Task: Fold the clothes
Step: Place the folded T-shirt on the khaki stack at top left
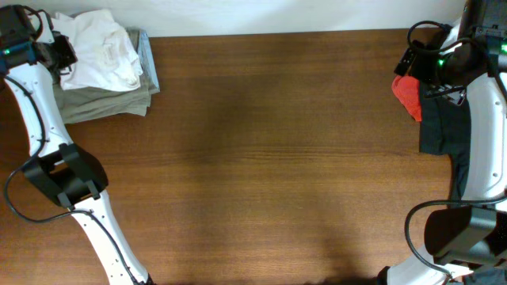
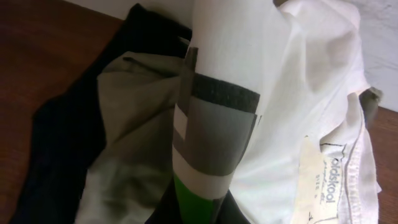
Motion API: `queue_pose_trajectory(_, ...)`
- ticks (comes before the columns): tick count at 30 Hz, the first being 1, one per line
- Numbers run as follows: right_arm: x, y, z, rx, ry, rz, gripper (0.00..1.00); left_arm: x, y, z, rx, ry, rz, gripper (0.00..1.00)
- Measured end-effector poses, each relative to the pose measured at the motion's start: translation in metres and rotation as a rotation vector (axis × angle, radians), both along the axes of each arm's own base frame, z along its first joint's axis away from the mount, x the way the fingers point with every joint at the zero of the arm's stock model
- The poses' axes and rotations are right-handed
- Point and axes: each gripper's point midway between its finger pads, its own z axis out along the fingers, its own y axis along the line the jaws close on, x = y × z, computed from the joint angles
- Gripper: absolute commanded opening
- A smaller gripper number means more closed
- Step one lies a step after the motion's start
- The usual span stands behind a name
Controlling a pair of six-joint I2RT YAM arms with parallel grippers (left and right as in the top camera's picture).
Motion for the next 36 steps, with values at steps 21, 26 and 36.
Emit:
queue_pose_trajectory(21, 0.0, 0.0, 0.0, 0.0, 0.0, 0.0, 0.99, 0.035, 0.016, -0.054, 0.054, -0.044, 0.156, 0.01)
queue_pose_trajectory(26, 0.0, 0.0, 0.0, 0.0, 0.0, 0.0, 0.98, 0.023, 0.03, -0.089, 0.045, 0.03, 0.185, 0.14)
queue_pose_trajectory(36, 0.0, 0.0, 0.0, 0.0, 0.0, 0.0, 0.99, 0.048, -0.073, 0.02, 0.001, -0.125, -0.011, 0.06)
